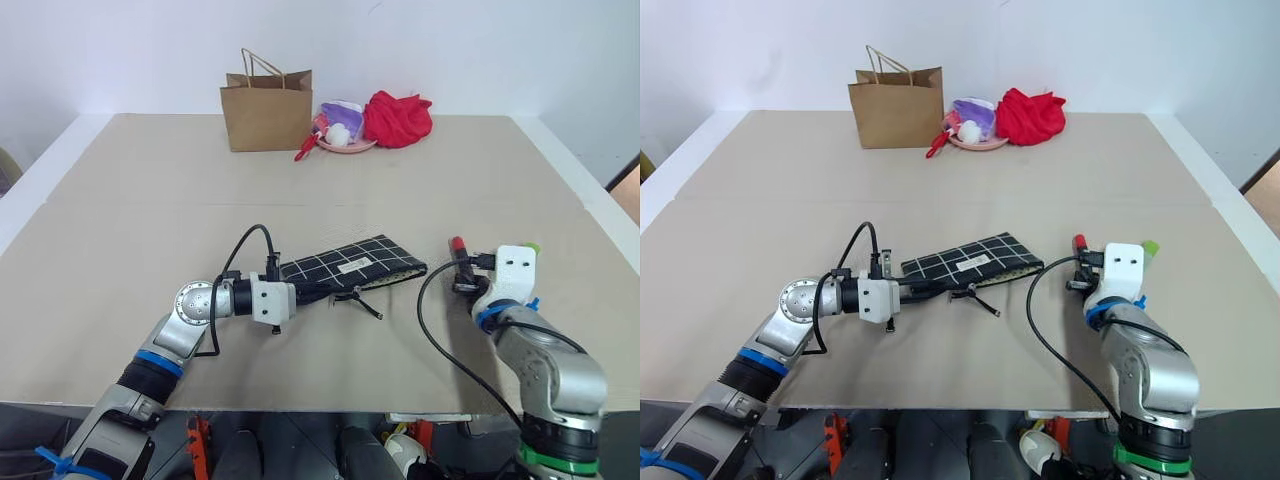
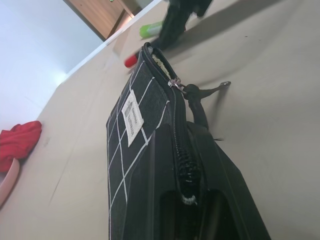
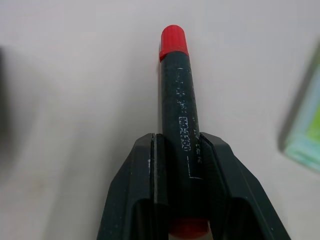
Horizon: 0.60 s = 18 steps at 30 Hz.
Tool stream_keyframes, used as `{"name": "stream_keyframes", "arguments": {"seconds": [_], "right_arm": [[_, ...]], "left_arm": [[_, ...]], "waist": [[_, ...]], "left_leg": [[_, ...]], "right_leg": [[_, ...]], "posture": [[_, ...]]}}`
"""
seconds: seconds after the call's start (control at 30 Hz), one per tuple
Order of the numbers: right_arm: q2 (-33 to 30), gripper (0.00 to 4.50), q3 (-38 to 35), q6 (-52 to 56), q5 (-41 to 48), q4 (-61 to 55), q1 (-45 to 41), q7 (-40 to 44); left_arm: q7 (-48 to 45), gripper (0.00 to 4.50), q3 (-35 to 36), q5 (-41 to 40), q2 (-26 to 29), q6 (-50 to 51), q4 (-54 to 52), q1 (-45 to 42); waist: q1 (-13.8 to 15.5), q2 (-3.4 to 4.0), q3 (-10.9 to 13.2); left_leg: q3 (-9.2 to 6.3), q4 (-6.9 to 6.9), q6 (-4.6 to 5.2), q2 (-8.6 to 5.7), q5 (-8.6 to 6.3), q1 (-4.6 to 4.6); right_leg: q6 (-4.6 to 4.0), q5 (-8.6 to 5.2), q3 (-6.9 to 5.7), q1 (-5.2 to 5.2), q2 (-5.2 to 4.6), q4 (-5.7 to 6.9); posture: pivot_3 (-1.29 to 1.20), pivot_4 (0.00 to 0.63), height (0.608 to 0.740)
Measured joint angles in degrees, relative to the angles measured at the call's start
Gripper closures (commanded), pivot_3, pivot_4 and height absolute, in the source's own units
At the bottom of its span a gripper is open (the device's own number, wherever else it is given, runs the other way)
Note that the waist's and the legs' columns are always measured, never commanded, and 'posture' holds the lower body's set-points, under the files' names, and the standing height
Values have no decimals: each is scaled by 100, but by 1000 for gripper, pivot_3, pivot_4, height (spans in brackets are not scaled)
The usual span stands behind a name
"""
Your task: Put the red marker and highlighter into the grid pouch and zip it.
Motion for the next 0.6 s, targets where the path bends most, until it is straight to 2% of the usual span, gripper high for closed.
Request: {"name": "stream_keyframes", "arguments": {"seconds": [0.2,0.37,0.6], "right_arm": [[-1234,3876,-650,1228,1575,-1380,342,1404],[-1637,3876,-1039,2014,3095,-1826,572,2239],[-2065,3876,-1098,2042,3593,-1820,967,2377]], "left_arm": [[-5,4500,-5,-1,-21,-2,106,-41],[-8,4500,-5,-2,-76,-6,149,-80],[-13,4500,-5,-2,-87,-8,169,-82]], "waist": [[1,1,1],[0,0,1],[-2,-2,2]], "left_leg": [[-3,-2,1,1,0,0],[-3,5,1,0,0,0],[-3,12,0,-2,0,-1]], "right_leg": [[0,-4,-2,2,1,-1],[0,-1,-2,4,0,-1],[2,0,-1,4,0,-1]], "posture": [[0,150,740],[0,150,740],[0,150,740]]}}
